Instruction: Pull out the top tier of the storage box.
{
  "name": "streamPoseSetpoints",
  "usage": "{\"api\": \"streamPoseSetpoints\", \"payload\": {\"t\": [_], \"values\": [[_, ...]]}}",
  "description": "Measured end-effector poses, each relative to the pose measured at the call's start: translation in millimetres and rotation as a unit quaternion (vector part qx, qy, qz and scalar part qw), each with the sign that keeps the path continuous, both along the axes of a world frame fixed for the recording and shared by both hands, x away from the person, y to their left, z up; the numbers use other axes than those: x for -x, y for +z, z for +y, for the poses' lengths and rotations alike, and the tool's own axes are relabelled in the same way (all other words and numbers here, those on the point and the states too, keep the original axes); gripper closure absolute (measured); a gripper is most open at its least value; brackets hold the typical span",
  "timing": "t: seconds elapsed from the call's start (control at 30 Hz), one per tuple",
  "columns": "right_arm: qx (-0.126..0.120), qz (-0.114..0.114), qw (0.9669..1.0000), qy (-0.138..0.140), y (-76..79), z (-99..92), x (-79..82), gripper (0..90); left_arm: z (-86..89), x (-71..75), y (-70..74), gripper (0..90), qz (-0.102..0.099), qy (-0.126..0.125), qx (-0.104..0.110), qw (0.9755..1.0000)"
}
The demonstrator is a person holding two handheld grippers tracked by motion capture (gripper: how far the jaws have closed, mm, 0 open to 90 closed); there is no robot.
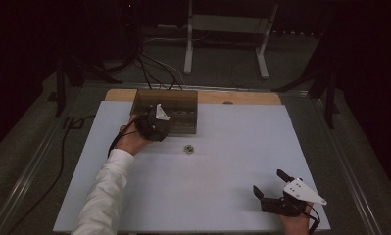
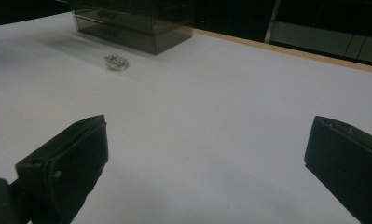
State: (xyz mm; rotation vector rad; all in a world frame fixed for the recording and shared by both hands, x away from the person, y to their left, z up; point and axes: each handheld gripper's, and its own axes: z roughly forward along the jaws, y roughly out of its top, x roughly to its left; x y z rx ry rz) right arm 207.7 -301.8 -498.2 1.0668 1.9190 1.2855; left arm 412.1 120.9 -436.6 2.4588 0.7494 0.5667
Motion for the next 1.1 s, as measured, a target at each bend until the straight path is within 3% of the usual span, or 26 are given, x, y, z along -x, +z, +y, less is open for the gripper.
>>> {"api": "streamPoseSetpoints", "payload": {"t": [1.1], "values": [[-0.001, 0.000, 1.0000, -0.001, 0.3, -0.1, 0.4, 0.0, -0.5, 13.0, 1.4, 53.8, -0.001, -0.005, -0.008, 1.0000]]}}
